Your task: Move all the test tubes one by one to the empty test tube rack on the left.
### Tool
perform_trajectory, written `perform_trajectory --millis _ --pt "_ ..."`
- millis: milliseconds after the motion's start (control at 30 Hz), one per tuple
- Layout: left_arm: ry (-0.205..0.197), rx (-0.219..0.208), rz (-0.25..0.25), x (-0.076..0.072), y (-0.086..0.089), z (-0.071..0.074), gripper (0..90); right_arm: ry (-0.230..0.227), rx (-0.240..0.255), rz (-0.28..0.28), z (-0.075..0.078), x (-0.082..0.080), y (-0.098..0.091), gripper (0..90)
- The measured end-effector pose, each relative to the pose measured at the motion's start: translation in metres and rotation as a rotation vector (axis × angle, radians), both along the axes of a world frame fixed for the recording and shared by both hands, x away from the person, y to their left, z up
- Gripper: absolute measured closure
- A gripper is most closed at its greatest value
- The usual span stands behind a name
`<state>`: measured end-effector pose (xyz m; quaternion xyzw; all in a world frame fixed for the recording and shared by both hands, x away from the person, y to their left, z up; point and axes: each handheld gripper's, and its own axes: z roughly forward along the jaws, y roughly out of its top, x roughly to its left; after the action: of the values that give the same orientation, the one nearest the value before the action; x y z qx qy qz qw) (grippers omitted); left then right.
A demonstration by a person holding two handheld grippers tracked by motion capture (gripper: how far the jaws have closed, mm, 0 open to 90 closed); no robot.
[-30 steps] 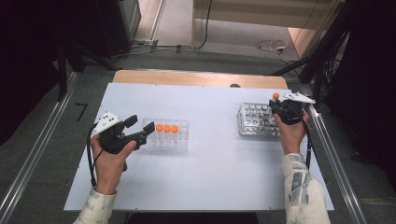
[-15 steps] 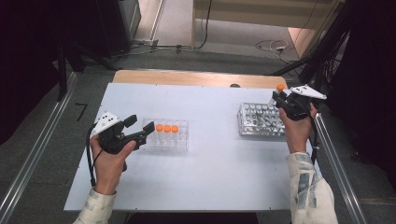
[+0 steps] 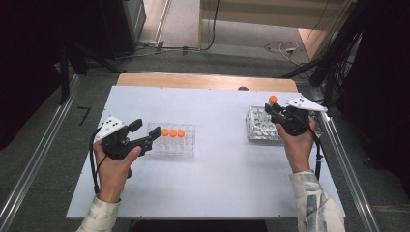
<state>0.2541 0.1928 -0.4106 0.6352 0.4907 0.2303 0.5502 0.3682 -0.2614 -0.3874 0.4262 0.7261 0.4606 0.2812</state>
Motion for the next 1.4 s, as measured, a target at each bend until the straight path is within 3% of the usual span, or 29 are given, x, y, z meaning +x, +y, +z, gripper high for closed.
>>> perform_trajectory --millis 700,1400 --pt "-0.002 0.008 -0.020 -0.003 -0.007 0.002 24.2 0.033 0.034 0.196 -0.012 -0.042 0.043 71.9" --pt "-0.029 0.018 -0.071 -0.012 -0.020 0.011 24.6 0.076 -0.009 0.368 -0.028 -0.070 0.091 71.9"
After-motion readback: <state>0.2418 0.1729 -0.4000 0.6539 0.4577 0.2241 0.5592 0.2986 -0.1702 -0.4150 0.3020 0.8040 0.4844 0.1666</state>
